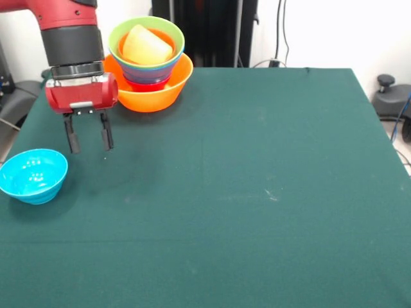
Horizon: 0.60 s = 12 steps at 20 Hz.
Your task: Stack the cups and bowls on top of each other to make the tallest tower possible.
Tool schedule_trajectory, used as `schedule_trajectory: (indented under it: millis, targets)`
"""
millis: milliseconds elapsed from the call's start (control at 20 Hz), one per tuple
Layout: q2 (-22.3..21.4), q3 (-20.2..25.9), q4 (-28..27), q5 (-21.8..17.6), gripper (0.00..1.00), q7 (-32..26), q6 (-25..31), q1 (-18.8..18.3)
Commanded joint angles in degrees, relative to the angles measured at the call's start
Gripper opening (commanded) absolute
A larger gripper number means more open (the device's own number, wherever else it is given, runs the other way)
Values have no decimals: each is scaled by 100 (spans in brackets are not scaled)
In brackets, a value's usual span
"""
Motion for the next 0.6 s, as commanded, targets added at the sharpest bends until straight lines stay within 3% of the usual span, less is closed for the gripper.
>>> schedule_trajectory:
  millis: [50, 400, 600]
  targets:
    - [-297, 268, 351, -246, 100, -836, 326, -142]
    - [-947, 716, 379, 412, 100, -986, 1089, -155]
    - [-916, 733, 177, 491, 100, -964, 1231, -26]
